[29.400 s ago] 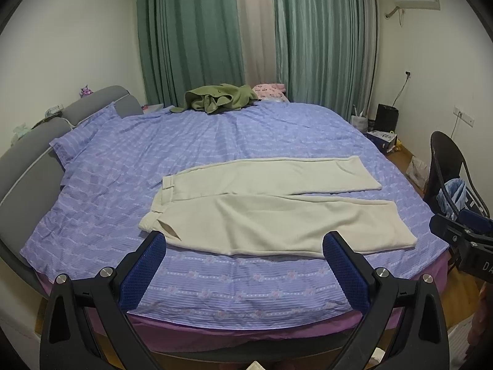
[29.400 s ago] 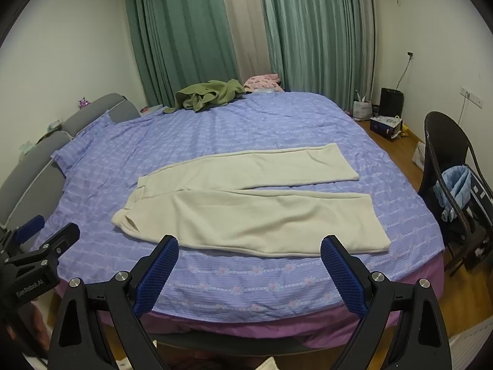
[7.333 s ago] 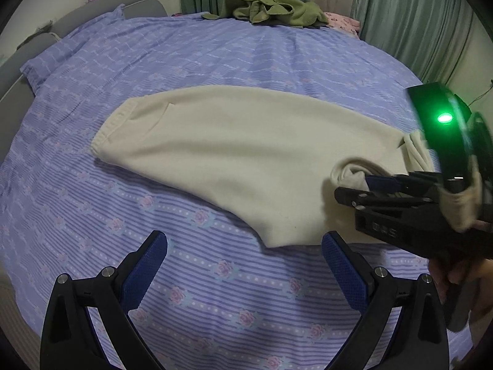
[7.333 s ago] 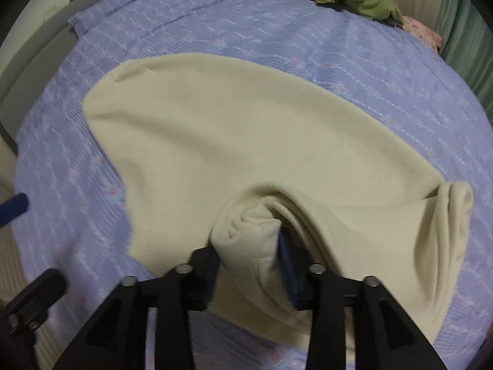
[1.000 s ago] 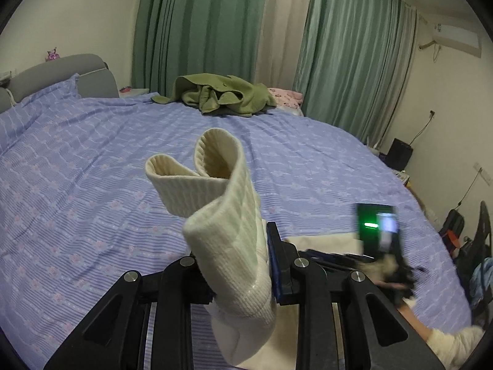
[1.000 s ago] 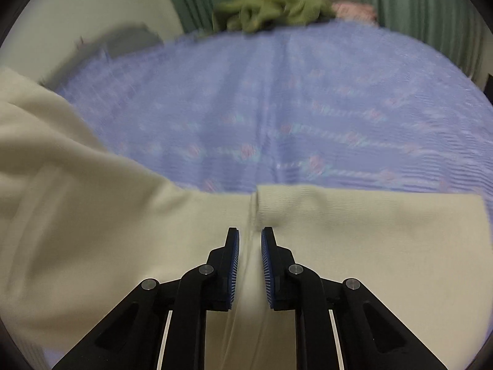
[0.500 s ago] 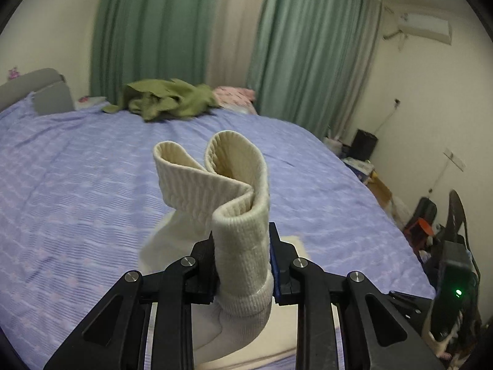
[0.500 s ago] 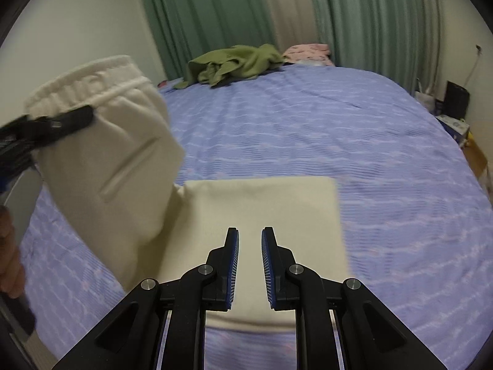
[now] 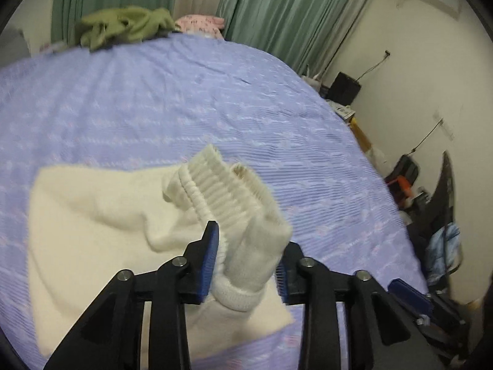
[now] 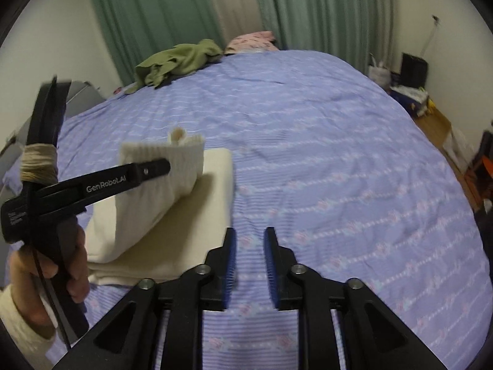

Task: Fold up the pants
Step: 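Lower the waistband onto the bundle and open the left gripper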

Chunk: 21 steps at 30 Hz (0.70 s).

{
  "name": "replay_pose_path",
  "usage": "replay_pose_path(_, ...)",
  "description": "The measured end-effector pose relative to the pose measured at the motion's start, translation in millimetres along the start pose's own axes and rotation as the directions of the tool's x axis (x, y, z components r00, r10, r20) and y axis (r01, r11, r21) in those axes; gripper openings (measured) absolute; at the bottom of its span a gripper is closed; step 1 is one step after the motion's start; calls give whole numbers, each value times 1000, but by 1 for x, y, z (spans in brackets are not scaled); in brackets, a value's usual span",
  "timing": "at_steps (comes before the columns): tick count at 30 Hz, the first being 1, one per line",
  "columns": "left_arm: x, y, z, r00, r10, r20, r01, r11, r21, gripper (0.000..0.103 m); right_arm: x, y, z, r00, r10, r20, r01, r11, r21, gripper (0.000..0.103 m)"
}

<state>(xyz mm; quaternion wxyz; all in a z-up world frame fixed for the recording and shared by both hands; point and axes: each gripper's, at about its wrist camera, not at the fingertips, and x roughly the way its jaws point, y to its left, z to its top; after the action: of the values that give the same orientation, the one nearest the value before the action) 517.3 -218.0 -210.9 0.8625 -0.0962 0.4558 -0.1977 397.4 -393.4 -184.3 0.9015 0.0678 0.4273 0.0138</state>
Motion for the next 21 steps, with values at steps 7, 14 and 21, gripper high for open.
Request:
replay_pose_path(7, -87, 21, -14, 974, 89, 210, -100, 994, 45, 79, -4, 5, 8, 998, 50, 41, -50, 999, -3, 36)
replay_pose_path(14, -95, 108, -52, 944, 311, 112, -316, 948, 35, 80, 56, 34, 22, 980, 200, -10, -200, 979, -23, 41)
replay_pose_path(21, -65, 160, -89, 952, 304, -41, -307, 948, -79, 80, 131, 40, 13, 984, 122, -128, -120, 993, 22, 41)
